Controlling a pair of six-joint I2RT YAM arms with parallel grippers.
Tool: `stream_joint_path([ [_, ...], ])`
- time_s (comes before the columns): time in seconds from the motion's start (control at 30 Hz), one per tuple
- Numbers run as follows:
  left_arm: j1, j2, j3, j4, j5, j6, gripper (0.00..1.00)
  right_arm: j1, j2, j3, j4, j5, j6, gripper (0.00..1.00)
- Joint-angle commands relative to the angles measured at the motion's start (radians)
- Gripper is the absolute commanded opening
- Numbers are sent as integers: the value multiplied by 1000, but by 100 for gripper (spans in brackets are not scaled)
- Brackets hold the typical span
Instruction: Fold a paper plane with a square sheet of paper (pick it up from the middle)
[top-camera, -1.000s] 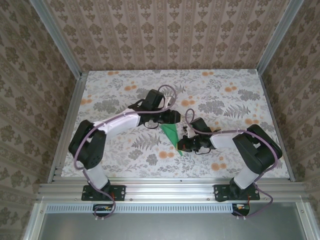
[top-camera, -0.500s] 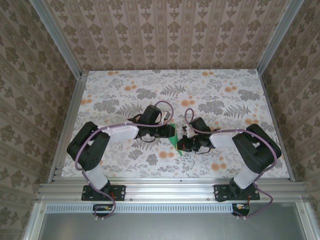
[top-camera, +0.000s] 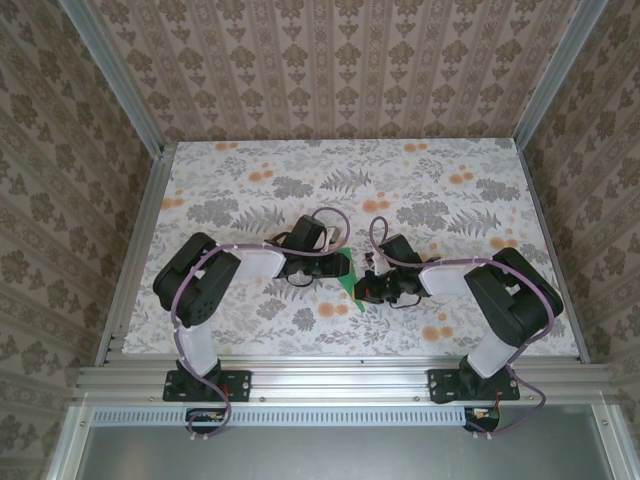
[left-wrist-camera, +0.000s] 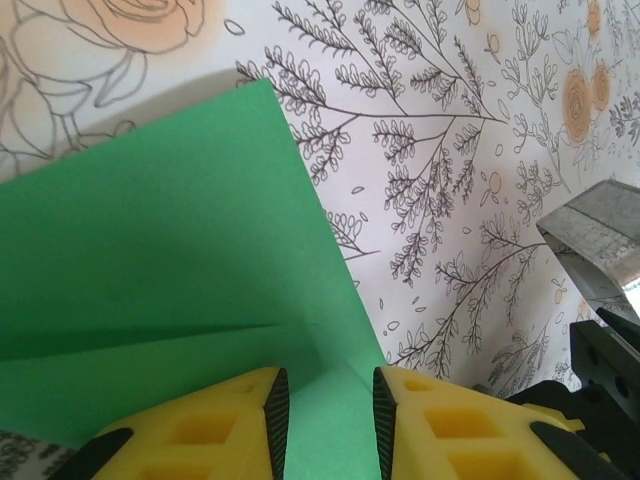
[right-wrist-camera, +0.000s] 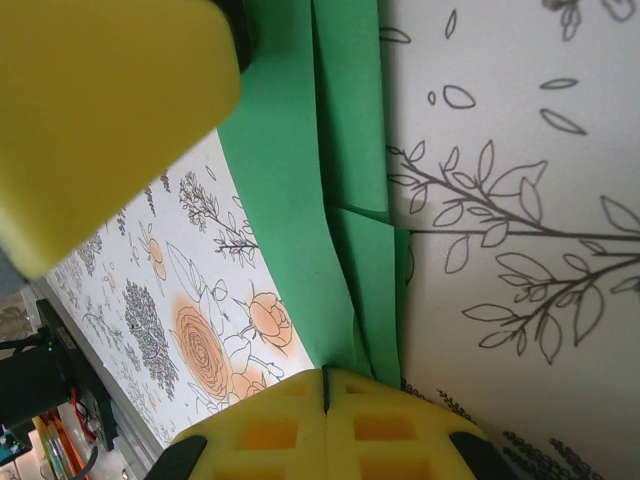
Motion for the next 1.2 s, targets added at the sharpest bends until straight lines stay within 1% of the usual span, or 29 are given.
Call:
stream_joint_path([
  [0.0,35,22,23,12,-11,42,31,7,48,-72,-206,92,-21,1],
  [0.23,94,32,44,1,24,110,33,7,41,-83,-223,98,-33,1],
  [0.43,158,51,51,9,73,128,33,4,37,-85,-231,91,-39,1],
  [0.67,222,55,101,-59,111,181,34,-2,34,-81,-227,79,-31,1],
  [0.8,250,30,141,-91,146,182,35,-2,29,-67,-230,77,-28,1],
  [0.93,246,-50,178,-160,144,183,37,-2,26,-47,-235,79,-22,2],
  [1.0,232,-102,164,-163,139,168,37,-1,27,-39,-237,85,-20,2],
  [1.1,185,-162,139,-204,104,155,37,-1,24,-34,-232,90,-10,2],
  [1.17,138,-190,107,-207,72,140,36,-2,21,-39,-216,96,-1,2],
])
